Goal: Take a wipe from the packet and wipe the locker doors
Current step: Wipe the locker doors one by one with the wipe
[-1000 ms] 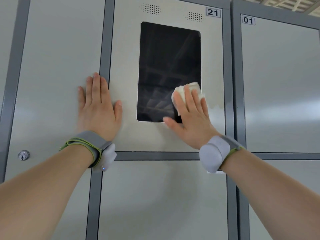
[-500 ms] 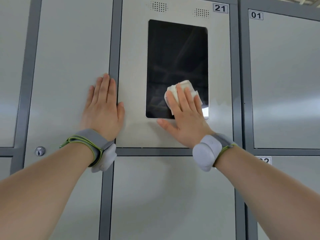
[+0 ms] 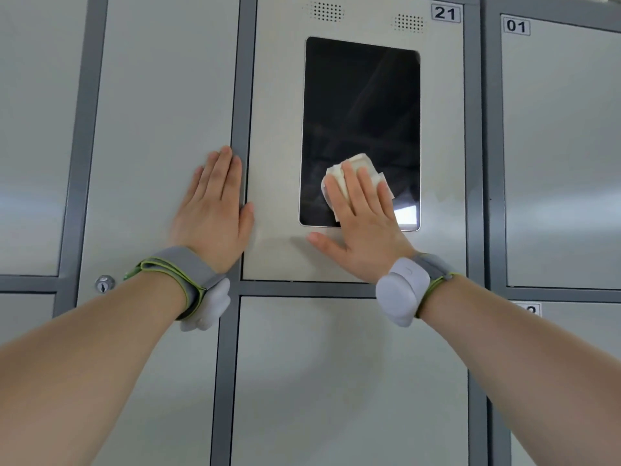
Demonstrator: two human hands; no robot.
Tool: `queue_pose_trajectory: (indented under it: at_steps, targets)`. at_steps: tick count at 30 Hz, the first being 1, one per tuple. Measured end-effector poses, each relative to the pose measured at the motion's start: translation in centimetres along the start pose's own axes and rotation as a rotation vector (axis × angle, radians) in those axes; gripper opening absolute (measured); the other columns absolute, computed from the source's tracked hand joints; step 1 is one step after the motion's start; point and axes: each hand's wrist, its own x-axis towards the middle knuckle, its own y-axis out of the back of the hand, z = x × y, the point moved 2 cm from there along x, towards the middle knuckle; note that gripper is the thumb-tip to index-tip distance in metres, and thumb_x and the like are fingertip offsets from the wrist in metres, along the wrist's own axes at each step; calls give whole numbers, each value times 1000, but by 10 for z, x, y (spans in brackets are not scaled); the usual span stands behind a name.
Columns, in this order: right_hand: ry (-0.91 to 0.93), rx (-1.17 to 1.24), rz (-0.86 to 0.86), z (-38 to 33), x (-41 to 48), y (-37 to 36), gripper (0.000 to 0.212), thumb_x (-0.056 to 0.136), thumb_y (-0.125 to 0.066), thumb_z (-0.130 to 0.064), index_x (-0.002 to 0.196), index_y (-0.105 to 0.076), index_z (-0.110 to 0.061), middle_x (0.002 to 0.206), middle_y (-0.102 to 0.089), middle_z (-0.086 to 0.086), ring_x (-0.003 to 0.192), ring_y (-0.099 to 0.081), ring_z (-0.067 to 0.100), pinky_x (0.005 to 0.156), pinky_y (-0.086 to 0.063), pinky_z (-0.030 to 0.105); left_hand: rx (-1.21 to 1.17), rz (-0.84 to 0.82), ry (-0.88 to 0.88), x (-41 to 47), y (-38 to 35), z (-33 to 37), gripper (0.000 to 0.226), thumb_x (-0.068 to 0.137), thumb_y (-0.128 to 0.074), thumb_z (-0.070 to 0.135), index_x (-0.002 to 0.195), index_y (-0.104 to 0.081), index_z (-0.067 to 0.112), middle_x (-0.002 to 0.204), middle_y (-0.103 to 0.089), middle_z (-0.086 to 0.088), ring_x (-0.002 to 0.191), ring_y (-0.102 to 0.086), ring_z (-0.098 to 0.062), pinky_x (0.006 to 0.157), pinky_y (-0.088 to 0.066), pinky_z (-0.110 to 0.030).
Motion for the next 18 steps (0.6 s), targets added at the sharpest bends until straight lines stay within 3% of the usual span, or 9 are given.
queue_pose_trajectory:
  at_steps: [4, 7, 11, 16, 18]
  targets:
    - [-15, -54, -11, 7, 16, 10, 93, 77, -4, -74, 151, -1, -18, 158, 7, 8, 145, 11, 27, 115, 8, 43, 15, 3, -100, -2, 6, -13, 67, 89, -26, 32, 143, -28, -8, 151, -26, -23, 140, -22, -36, 116, -12, -37]
    - [-118, -13, -3, 6, 37, 16, 86, 85, -17, -73, 151, -3, -20, 158, 9, 9, 144, 11, 28, 116, 6, 45, 50, 63, -49, -6, 11, -32, 65, 89, -31, 28, 143, -26, -7, 152, -23, -22, 141, -20, -36, 117, -1, -31]
    - [-80, 8, 13, -9, 29, 7, 95, 73, -3, -76, 151, -4, -22, 158, 12, 9, 144, 14, 29, 116, 8, 48, 48, 35, 83, -15, 9, -53, 73, 90, -22, 40, 147, -16, -4, 156, -13, -18, 145, -9, -31, 117, 3, -34]
    - [43, -54, -19, -21, 12, 0, 101, 71, 9, -80, 152, -2, -20, 158, 9, 8, 145, 13, 29, 115, 10, 47, 58, 55, 103, -18, 4, -52, 73, 90, -18, 41, 148, -15, -4, 156, -13, -17, 145, -10, -31, 117, 3, -35]
    - [42, -65, -9, -20, 22, 5, 95, 74, 3, -78, 151, 0, -22, 158, 10, 7, 145, 13, 27, 115, 11, 44, 57, 61, 106, -18, 5, -54, 73, 90, -18, 41, 148, -15, -3, 156, -13, -16, 145, -10, -30, 117, 2, -35]
